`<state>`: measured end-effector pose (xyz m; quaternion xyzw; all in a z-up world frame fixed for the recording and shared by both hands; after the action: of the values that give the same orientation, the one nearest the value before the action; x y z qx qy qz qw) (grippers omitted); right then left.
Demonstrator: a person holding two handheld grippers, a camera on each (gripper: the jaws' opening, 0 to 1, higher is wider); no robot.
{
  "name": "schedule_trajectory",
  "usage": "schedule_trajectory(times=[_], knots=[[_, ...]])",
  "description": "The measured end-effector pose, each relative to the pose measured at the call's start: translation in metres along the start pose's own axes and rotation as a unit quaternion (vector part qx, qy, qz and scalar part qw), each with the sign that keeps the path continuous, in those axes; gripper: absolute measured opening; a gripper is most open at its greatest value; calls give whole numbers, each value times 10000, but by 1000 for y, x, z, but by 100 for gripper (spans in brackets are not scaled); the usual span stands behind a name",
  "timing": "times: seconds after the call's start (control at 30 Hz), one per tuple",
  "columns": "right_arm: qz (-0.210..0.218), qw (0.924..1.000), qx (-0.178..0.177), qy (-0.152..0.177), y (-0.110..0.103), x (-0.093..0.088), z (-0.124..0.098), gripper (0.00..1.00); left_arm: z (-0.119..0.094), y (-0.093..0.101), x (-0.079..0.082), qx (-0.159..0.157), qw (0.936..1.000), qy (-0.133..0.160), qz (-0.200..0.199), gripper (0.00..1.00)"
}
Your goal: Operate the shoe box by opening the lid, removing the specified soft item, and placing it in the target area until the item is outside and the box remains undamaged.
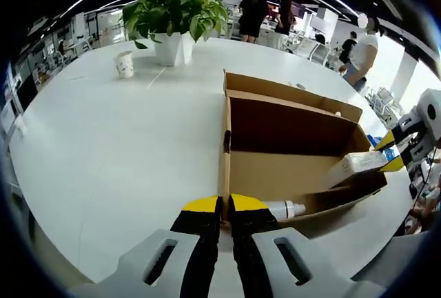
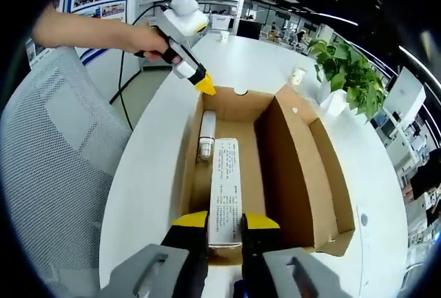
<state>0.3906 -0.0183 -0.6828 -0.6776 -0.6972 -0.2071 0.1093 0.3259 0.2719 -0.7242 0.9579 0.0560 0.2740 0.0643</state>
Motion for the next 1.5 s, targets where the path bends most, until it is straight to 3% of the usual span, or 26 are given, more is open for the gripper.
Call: schedule_trajectory(times=[0.37,0.7,1.5], knots=[[-83,9995,-174,270,4,15,-37,13,0,0,0,-6,10000,11,0,3],[-149,9987,-345,337,11,11,-65,13,-4,4,-3,-11,10000,34,-4,3],[-55,9943,-974,434,40,-37,-141,13,-12,12,-7,19,9999,129,91,3]])
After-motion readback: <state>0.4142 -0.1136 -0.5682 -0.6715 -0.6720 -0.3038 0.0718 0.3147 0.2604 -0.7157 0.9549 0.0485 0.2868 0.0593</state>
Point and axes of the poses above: the point that each gripper's makers call its tool centre point, and the gripper's own axes: z roughly forward along the fingers, y roughly to its right, x roughly out of its top, the point moved 8 cm from there along -z, roughly backward along the fingers, and after that the axes turned 12 degrees about -y, right-handed, at the moved point
